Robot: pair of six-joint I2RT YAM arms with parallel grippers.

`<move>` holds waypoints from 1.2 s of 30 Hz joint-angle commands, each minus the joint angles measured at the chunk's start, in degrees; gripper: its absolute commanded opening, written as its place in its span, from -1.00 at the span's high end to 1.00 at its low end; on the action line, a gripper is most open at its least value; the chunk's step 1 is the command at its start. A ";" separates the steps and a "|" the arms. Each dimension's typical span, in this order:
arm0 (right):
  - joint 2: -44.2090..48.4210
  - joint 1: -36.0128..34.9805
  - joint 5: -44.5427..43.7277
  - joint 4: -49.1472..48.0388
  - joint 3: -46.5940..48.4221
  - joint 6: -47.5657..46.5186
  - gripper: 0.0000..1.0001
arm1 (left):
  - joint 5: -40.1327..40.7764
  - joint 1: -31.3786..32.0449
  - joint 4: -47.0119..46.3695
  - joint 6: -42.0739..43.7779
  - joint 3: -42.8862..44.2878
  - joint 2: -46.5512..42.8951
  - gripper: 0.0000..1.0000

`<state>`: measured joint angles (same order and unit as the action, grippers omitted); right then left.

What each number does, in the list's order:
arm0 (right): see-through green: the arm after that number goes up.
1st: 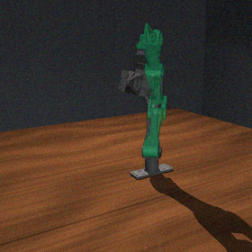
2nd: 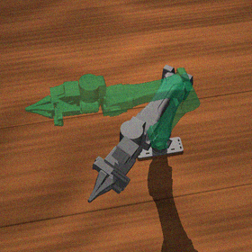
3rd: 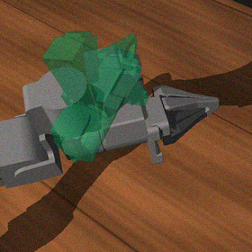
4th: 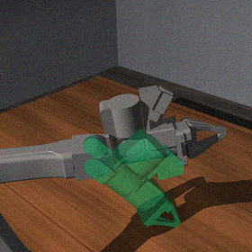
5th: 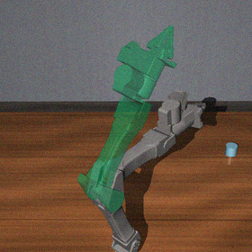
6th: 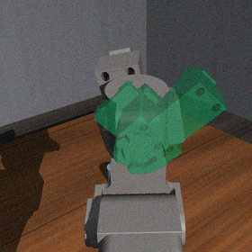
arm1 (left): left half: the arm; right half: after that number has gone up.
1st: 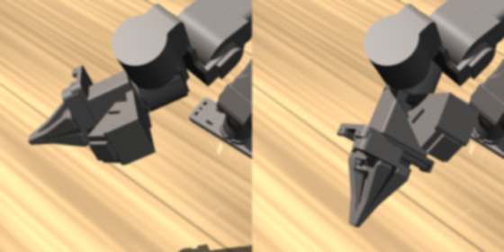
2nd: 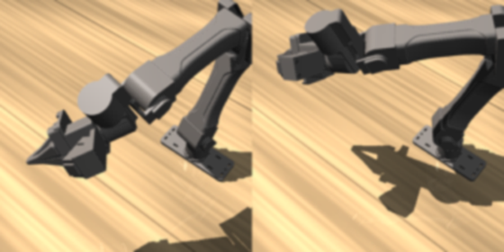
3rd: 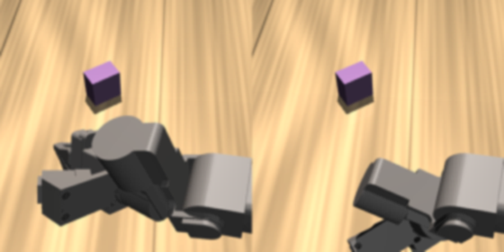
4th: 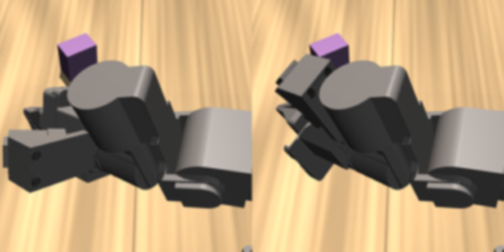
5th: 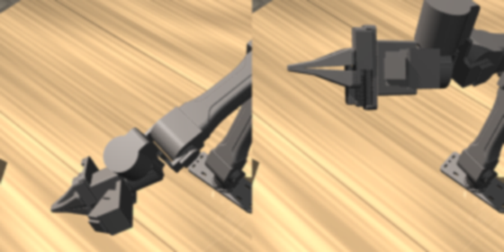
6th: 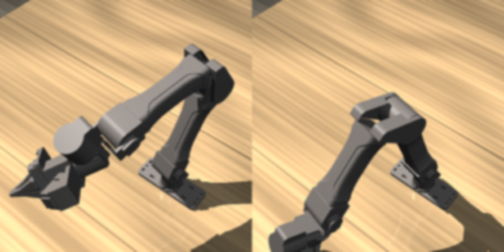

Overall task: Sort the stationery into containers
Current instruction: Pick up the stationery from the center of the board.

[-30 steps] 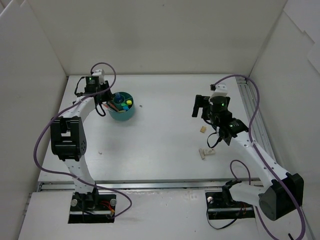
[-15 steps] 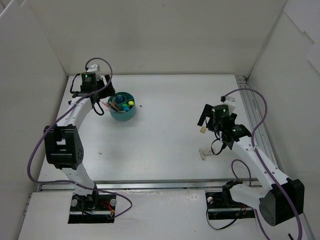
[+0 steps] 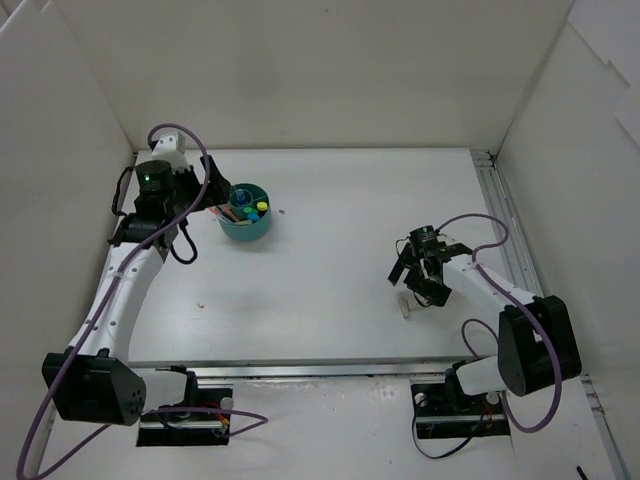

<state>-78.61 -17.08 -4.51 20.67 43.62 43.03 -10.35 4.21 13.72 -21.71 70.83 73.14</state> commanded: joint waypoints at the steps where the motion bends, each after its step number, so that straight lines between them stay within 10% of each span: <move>1: -0.06 2.22 -2.43 4.64 -0.46 6.09 -0.96 | -0.64 1.59 0.96 -1.22 -0.86 -2.65 -0.99; 8: 3.55 4.16 -4.36 4.47 -4.59 12.25 -0.90 | -1.69 2.65 0.79 -1.40 -3.59 -5.12 -0.99; 18: 0.30 4.07 -4.10 3.24 -2.92 13.58 -0.05 | -2.75 3.18 0.44 -0.35 -0.26 -2.39 -0.99; 26: -6.11 3.81 -4.19 4.99 2.87 11.56 -0.11 | -1.43 3.18 0.35 -0.17 -0.95 -5.46 -0.99; 30: -8.31 3.19 -3.49 5.17 4.46 8.75 0.67 | 0.50 3.18 0.79 0.18 -1.92 -7.31 -0.99; 36: -5.51 -2.25 -1.82 -0.88 11.22 -11.84 0.89 | -7.11 3.18 3.25 1.41 0.62 -5.65 -0.99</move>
<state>-87.13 -16.40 -6.55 23.46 49.19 44.99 -12.27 7.07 17.41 -21.47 67.77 67.07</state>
